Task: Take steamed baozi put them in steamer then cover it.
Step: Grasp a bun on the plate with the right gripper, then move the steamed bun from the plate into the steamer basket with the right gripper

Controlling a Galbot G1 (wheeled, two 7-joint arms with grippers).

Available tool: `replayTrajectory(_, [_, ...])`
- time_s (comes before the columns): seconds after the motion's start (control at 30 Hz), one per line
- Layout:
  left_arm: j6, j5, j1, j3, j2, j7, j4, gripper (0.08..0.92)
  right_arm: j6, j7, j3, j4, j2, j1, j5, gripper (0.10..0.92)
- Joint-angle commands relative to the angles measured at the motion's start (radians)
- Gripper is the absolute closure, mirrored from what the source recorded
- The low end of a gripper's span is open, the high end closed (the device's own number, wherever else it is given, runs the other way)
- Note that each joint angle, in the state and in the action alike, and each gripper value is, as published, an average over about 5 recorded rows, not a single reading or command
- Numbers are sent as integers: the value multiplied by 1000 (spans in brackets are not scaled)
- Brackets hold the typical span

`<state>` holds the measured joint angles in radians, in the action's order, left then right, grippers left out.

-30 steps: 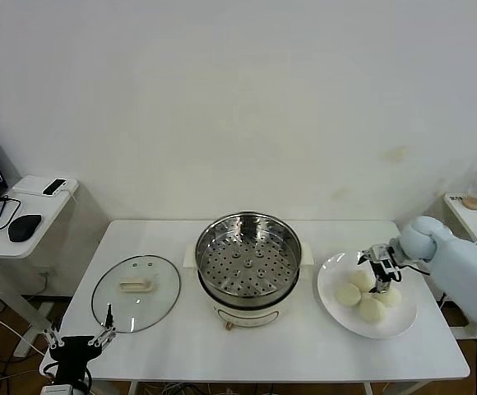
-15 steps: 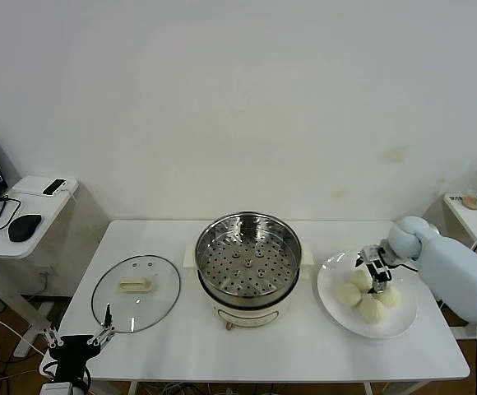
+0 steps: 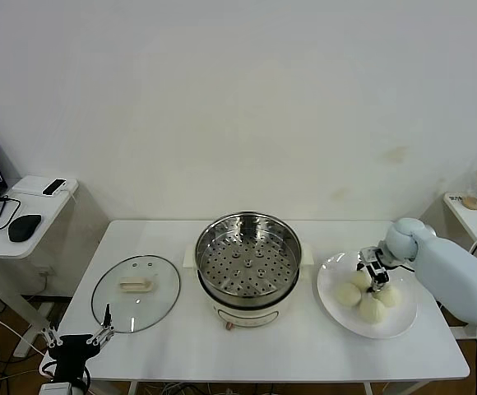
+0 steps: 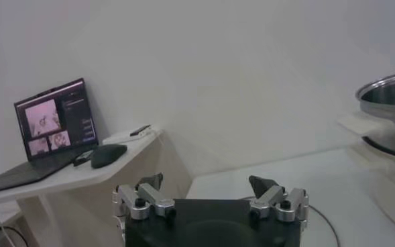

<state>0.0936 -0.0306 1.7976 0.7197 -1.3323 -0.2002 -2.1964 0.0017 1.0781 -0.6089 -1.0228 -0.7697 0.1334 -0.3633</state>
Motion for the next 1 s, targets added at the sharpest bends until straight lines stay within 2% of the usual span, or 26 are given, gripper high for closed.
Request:
replayTrajectory(0.03, [0, 0, 0, -1, 0, -1, -2, 177, -1, 0, 0, 2, -3, -2, 2, 461])
replayTrajectory(0.37, [3, -1, -11, -6, 4, -4, 2, 177, -4, 8, 4, -99, 77, -47, 74, 457])
replayTrajectory(0.63, [6, -8, -24, -6, 20, -12, 23, 177, -3, 4, -148, -179, 159, -322, 204, 449])
replayTrajectory(0.83, [6, -12, -27, -5, 24, -13, 29, 177, -12, -14, -269, -177, 96, -522, 300, 448])
replayTrajectory(1.0, [8, -15, -34, -5, 22, -14, 33, 177, -17, -39, -360, -177, -20, -652, 396, 448])
